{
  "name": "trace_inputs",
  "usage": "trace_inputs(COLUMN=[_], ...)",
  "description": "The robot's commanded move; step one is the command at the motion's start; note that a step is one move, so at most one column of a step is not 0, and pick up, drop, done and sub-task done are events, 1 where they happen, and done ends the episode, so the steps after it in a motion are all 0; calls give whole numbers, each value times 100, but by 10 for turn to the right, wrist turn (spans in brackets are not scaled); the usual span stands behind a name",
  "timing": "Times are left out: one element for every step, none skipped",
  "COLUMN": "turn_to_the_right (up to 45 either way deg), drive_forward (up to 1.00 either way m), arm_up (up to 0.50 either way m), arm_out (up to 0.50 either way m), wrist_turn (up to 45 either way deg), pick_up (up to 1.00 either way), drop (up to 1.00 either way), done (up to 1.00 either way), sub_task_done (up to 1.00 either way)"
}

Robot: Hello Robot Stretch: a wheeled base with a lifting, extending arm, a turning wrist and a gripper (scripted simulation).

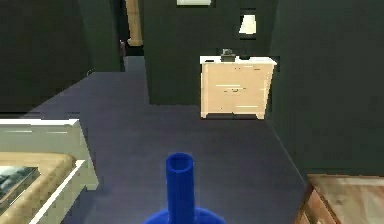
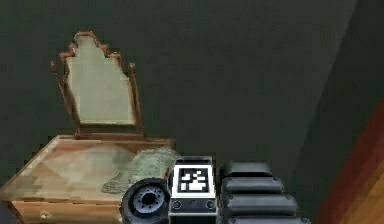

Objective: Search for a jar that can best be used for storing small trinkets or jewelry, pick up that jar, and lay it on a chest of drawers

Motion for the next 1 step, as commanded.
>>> trace_inputs(turn_to_the_right=[0], drive_forward=[90], arm_up=[0], arm_out=[0], wrist_turn=[0], pick_up=[0], drop=[0], done=[0], sub_task_done=[0])
